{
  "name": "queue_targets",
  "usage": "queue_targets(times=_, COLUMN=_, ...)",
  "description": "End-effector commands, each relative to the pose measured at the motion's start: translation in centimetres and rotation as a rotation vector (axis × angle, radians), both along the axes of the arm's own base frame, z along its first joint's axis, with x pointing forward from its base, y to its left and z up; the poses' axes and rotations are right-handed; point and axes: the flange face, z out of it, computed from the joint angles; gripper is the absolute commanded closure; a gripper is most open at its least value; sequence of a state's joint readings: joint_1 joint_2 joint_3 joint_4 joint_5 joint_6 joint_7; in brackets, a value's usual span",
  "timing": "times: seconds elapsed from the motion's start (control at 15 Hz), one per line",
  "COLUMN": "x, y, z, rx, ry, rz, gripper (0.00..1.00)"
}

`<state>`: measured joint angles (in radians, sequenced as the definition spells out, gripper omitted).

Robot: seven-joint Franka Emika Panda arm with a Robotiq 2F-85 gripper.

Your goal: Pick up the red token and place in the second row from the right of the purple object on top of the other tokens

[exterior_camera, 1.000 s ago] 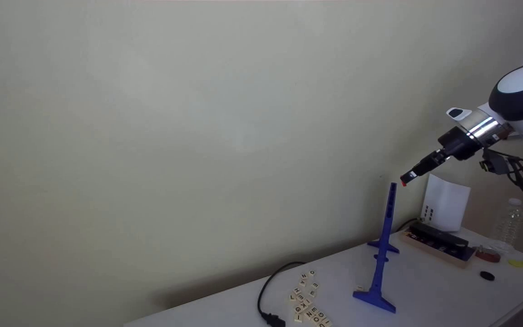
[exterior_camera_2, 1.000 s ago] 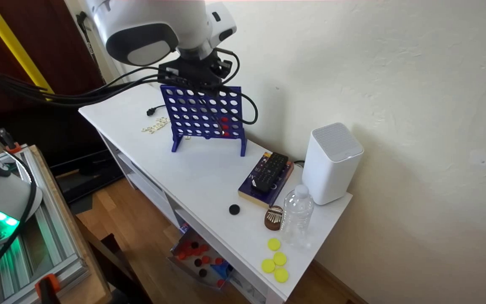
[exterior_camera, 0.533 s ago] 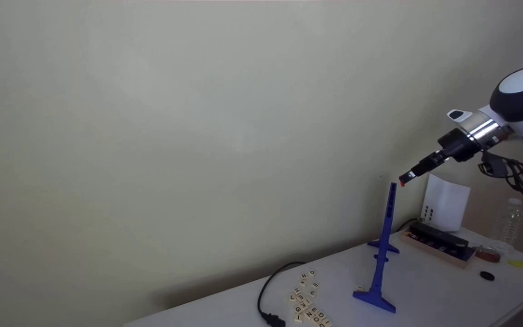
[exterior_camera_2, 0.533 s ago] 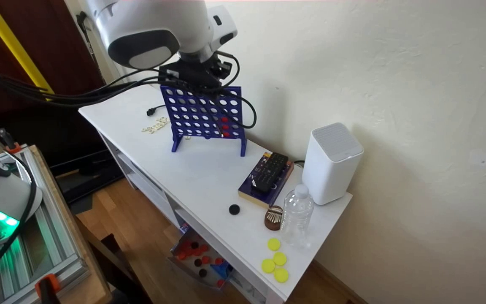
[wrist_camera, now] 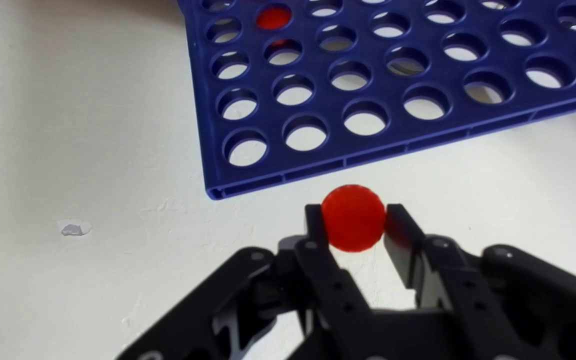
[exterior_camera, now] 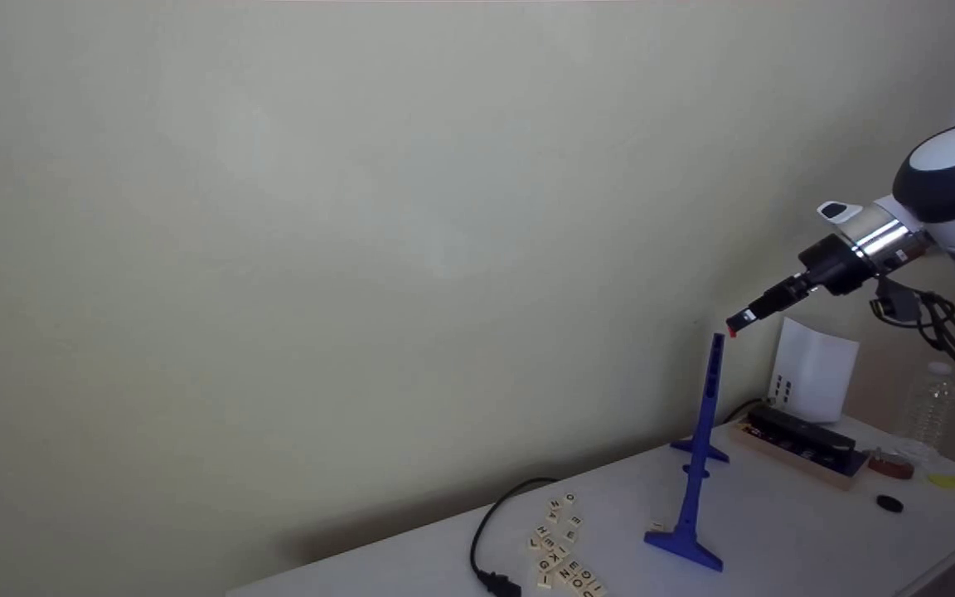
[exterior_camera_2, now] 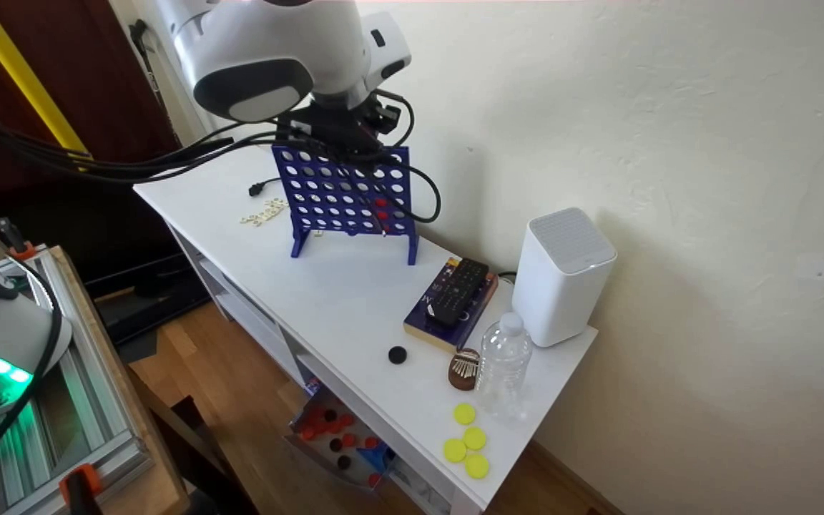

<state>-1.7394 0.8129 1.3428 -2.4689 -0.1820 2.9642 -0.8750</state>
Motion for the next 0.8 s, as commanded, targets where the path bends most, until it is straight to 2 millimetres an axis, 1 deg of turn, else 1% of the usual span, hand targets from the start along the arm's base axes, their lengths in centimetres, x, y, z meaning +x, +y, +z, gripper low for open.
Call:
queue_targets(times=0.0, x=0.9, y=-0.2, z=-0.4, rx=0.008, ry=-0.003, rz=0.020, gripper=0.90)
queue_targets(times=0.73, x=2.3, y=-0.1, z=-0.7, rx=0.010, ry=0.033, rz=0.053, gripper=0.90)
